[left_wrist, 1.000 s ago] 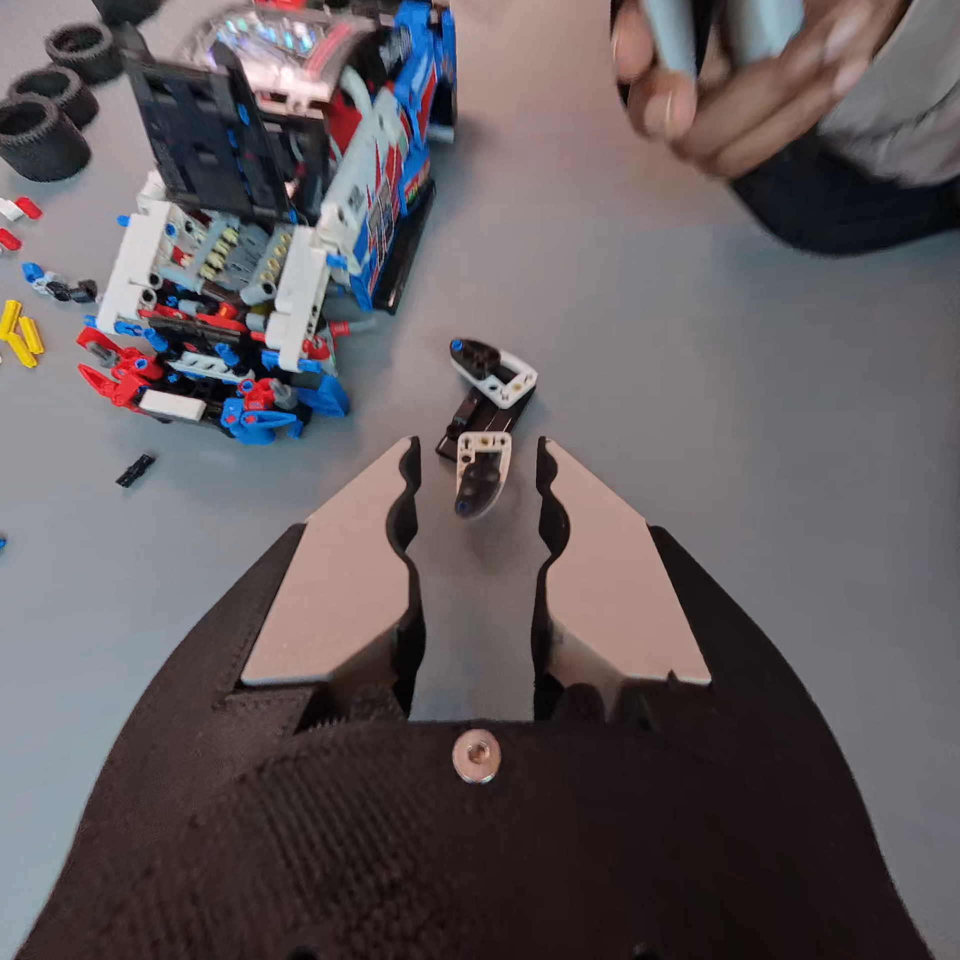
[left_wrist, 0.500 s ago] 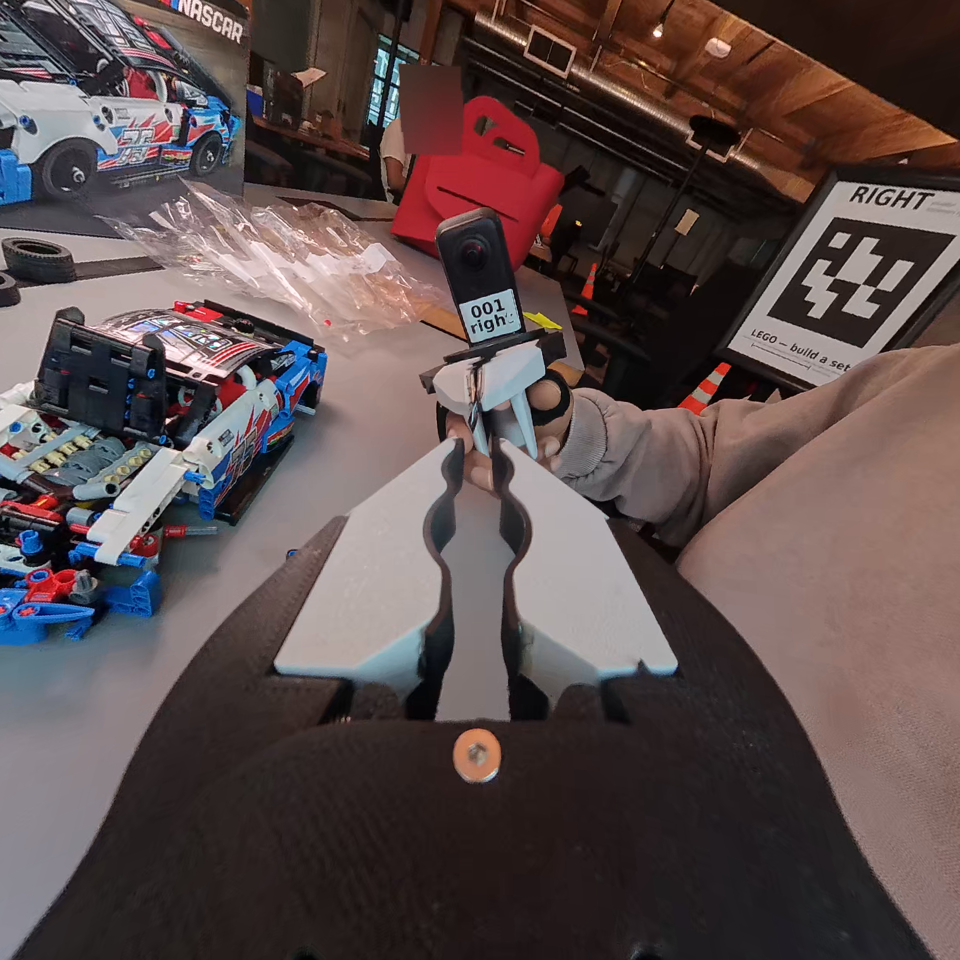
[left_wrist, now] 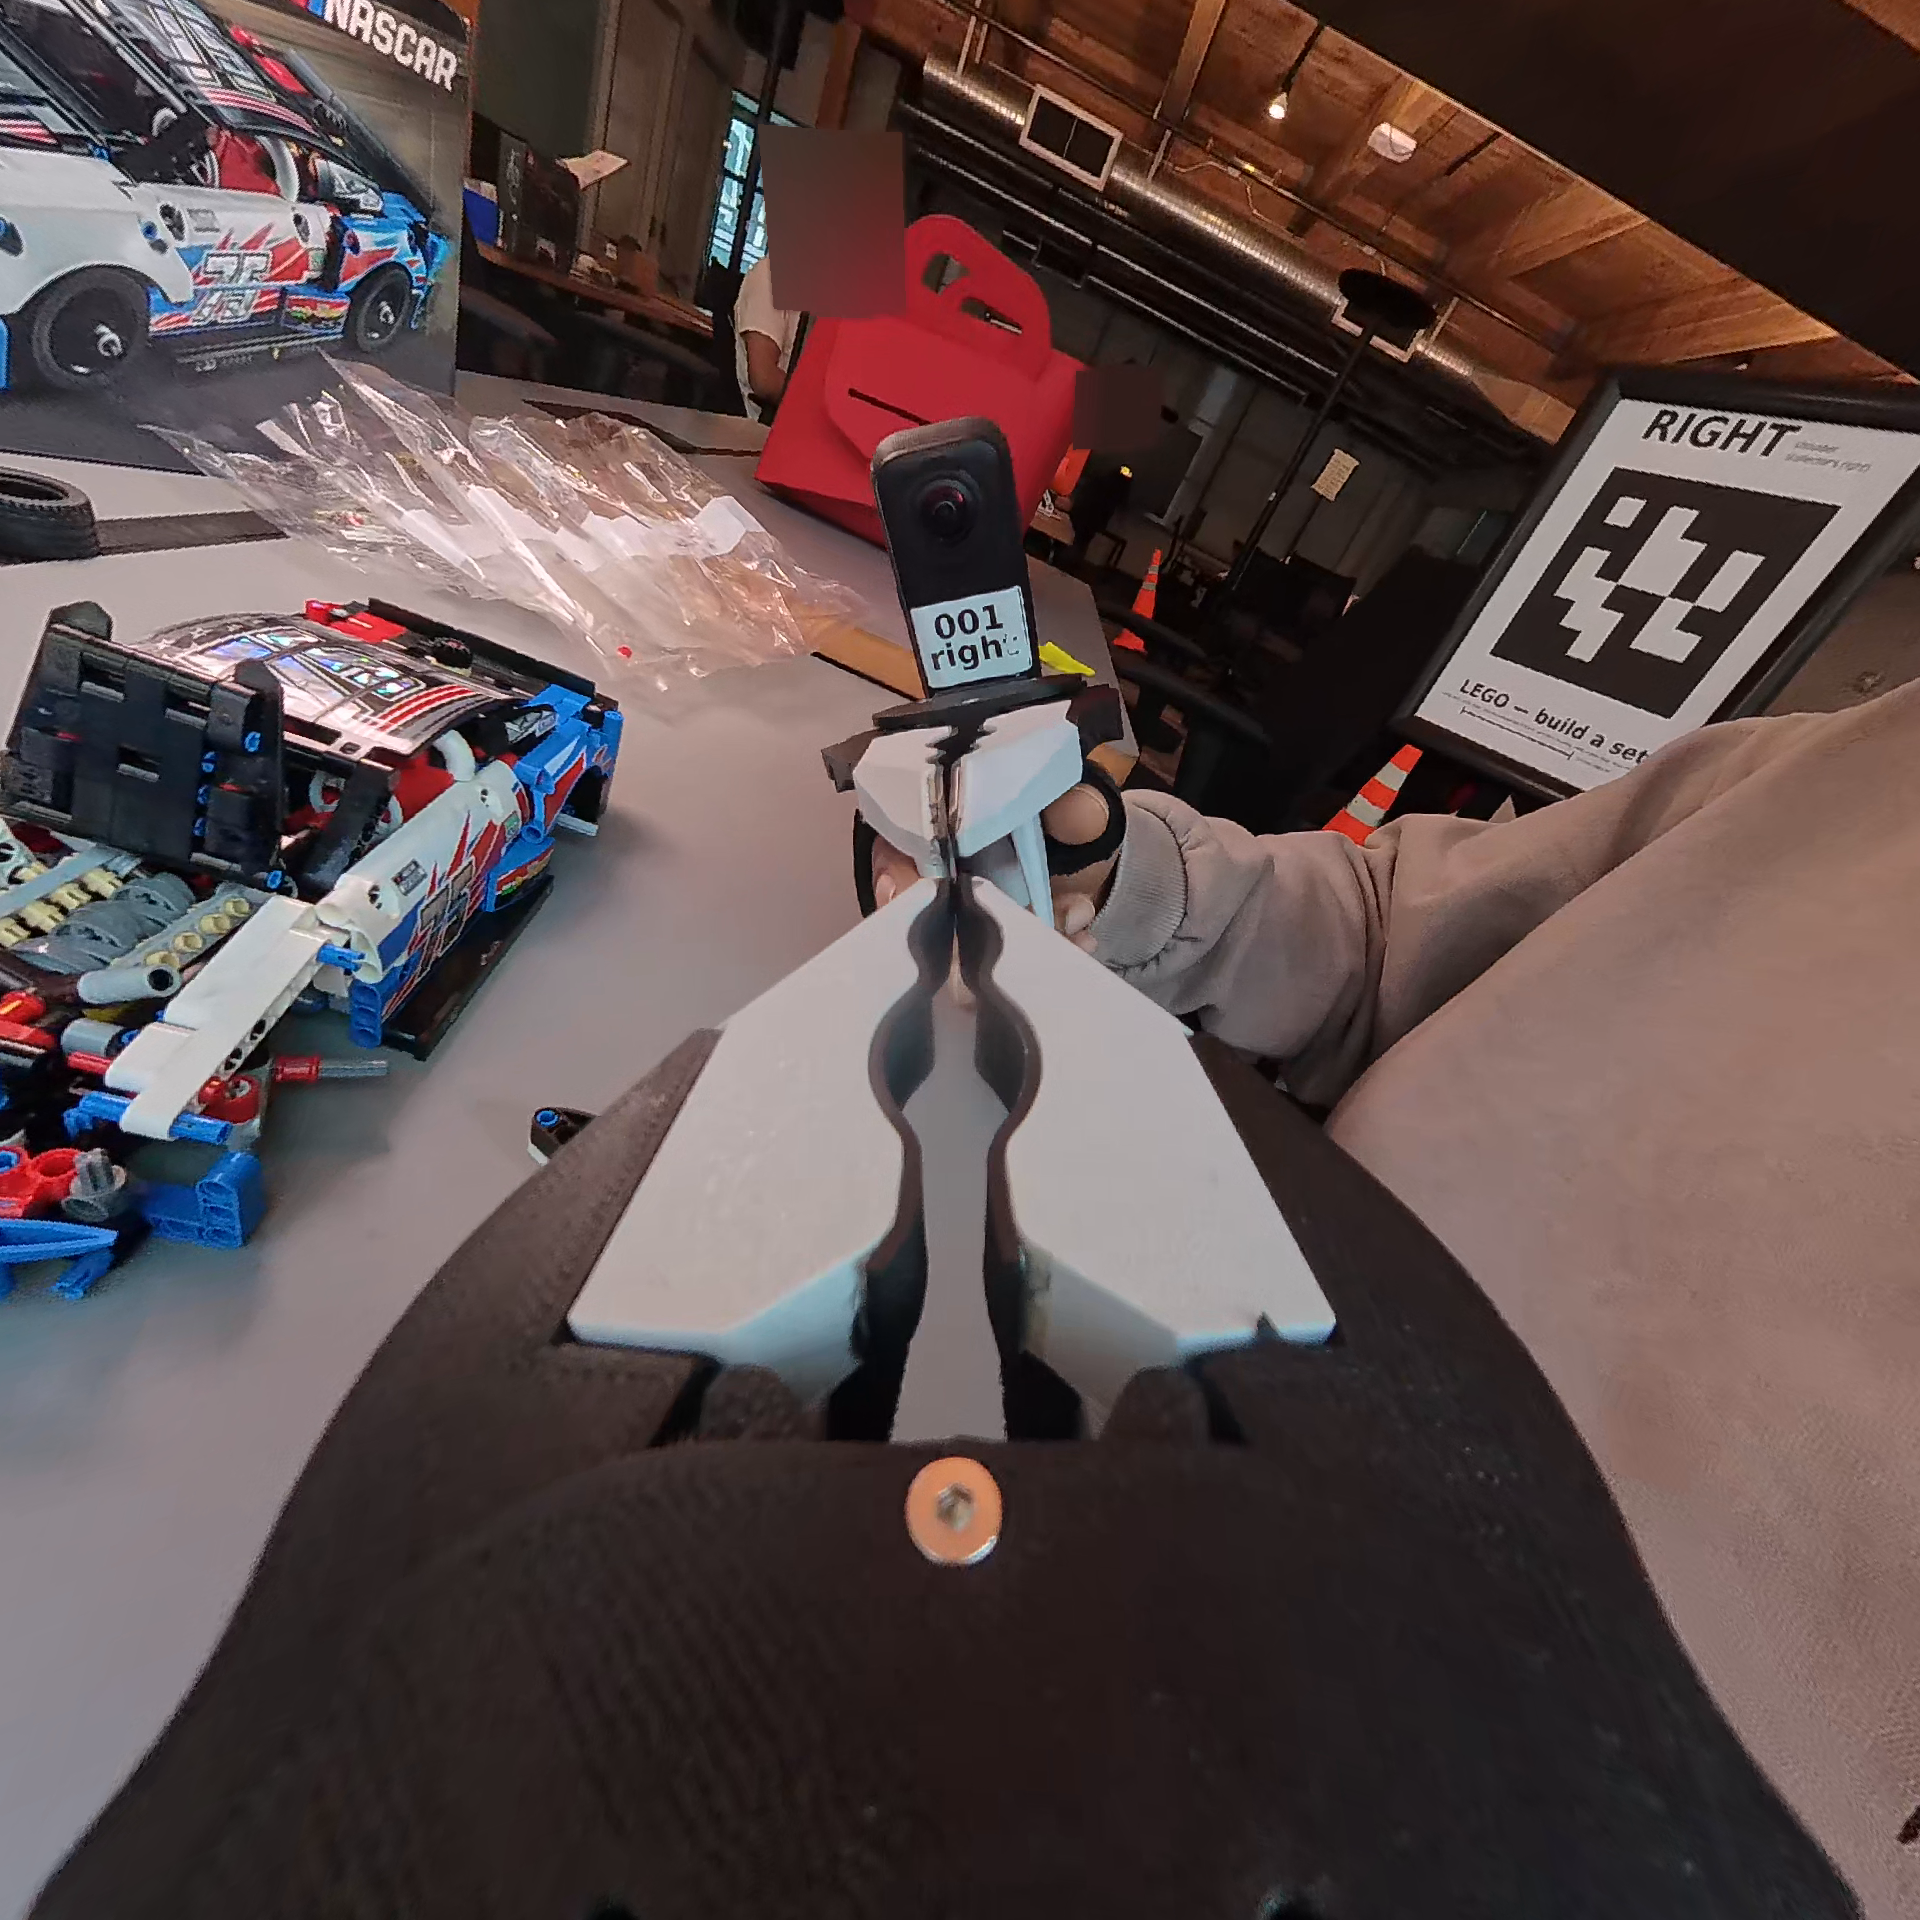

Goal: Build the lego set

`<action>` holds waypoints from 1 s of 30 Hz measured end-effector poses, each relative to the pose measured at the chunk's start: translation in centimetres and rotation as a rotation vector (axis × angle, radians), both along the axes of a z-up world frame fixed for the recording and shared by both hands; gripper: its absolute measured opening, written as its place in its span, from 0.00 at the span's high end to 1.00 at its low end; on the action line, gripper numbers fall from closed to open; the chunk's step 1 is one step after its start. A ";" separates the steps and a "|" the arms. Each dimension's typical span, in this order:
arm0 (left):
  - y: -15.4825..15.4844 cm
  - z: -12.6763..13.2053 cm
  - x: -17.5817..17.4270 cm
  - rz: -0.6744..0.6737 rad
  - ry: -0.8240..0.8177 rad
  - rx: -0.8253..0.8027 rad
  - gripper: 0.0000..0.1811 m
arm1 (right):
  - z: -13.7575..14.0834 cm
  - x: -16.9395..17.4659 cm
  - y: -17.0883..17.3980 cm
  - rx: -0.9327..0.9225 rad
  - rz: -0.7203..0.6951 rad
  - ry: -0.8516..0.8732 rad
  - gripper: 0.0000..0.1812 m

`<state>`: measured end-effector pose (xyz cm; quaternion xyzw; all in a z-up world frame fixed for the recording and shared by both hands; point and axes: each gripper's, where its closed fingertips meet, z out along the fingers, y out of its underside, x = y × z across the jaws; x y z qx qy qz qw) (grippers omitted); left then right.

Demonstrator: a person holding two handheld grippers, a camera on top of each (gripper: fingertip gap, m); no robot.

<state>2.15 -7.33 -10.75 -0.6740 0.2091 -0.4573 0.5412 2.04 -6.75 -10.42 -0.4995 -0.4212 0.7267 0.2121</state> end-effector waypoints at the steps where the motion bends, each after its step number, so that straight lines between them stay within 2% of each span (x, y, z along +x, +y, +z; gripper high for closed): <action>1: 0.0 0.3 0.0 0.007 -0.028 0.003 1.00 | 0.3 0.0 0.0 0.001 -0.004 0.017 1.00; 5: -0.1 1.9 -0.2 0.005 -0.212 0.003 1.00 | 2.0 0.2 0.2 0.002 -0.055 0.105 0.92; 7: -0.3 2.9 -0.6 0.002 -0.295 0.019 1.00 | 2.9 0.6 1.1 -0.004 -0.114 0.154 0.91; 12: 0.0 3.9 -1.2 0.051 -0.373 0.063 1.00 | 3.5 0.6 0.7 0.020 -0.130 0.167 0.94; 18: 0.2 3.8 -0.7 0.079 -0.383 0.089 1.00 | 3.5 -0.2 0.2 -0.061 -0.136 0.171 0.98; 30: 0.4 3.1 0.1 0.080 -0.357 0.075 1.00 | 3.0 -0.5 -0.1 -0.046 -0.138 0.156 1.00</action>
